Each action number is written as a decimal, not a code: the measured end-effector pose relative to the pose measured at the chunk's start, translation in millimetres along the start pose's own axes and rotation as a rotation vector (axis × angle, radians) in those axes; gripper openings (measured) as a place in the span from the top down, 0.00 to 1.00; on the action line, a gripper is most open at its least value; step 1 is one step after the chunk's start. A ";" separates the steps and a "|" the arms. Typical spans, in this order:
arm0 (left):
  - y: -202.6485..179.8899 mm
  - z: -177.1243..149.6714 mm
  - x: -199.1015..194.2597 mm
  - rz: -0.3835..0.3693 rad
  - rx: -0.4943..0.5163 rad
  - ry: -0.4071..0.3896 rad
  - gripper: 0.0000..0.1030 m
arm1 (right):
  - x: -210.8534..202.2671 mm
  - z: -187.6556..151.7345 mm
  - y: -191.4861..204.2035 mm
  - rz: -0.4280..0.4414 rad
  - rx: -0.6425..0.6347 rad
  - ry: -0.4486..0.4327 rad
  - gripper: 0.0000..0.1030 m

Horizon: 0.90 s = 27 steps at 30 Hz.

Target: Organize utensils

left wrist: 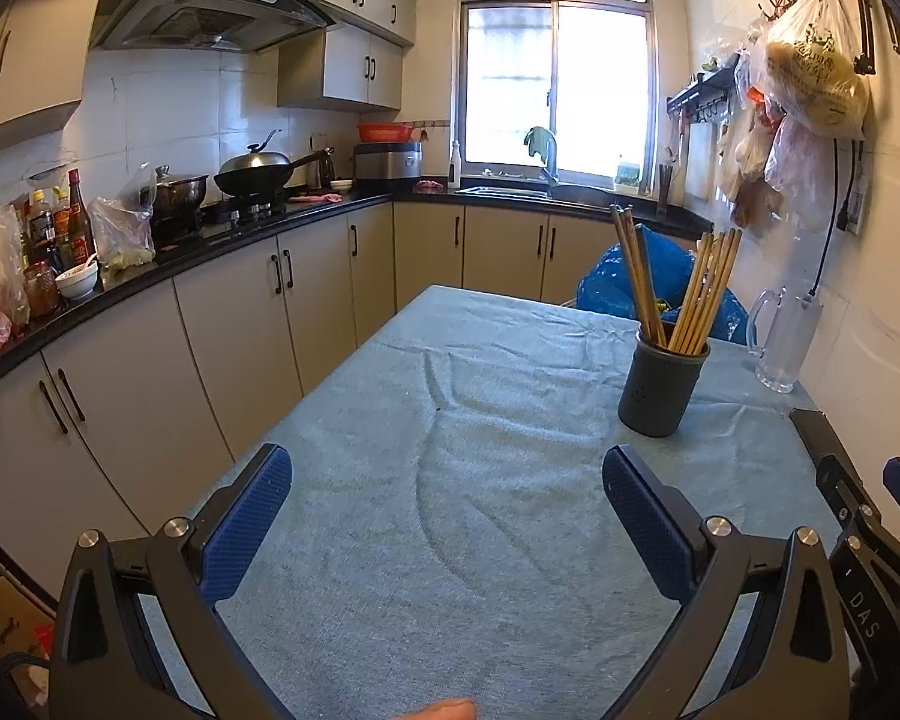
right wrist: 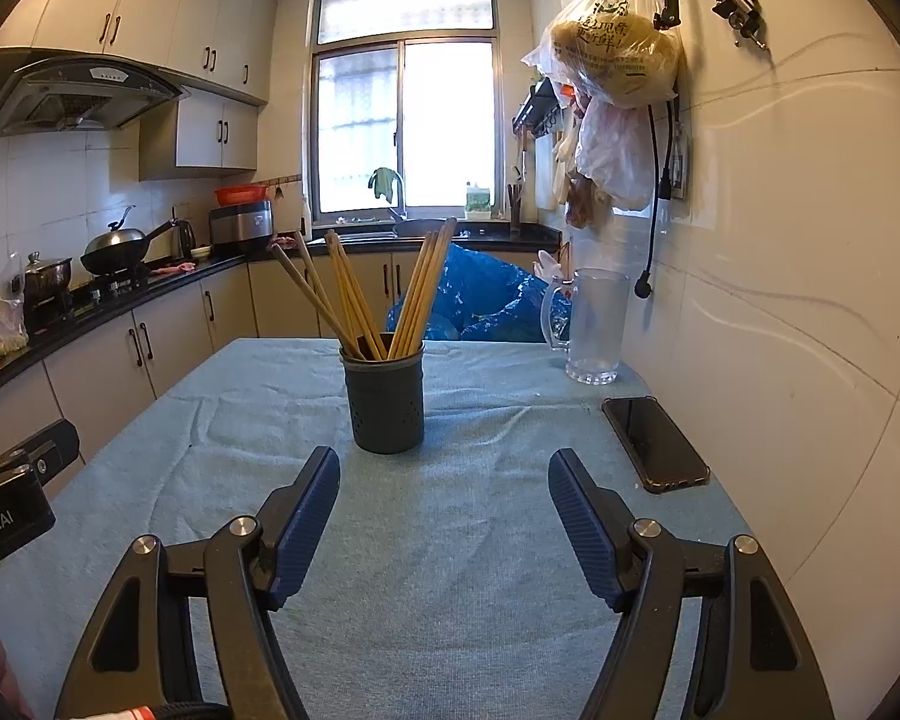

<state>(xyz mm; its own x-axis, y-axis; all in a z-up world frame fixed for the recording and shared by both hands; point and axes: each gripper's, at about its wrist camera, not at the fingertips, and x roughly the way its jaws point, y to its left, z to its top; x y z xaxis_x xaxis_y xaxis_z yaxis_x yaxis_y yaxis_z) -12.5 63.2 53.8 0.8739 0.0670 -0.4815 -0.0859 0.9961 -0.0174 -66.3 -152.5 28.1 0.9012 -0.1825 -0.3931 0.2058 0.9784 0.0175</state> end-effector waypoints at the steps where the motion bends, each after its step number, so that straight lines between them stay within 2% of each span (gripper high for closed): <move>1: 0.1 -0.5 0.8 0.001 0.001 0.002 0.00 | 0.7 -0.4 0.2 -0.001 -0.001 0.001 0.26; 27: -2.9 -6.1 14.4 -0.035 0.007 0.069 0.00 | 4.0 -3.4 6.9 -0.015 -0.031 0.007 0.26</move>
<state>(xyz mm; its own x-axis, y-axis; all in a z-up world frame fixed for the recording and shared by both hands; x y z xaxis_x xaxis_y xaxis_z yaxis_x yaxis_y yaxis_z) -2.6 61.0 41.5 0.8413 0.0284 -0.5398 -0.0526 0.9982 -0.0294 -62.6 -146.2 23.5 0.8954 -0.1967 -0.3994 0.2071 0.9782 -0.0174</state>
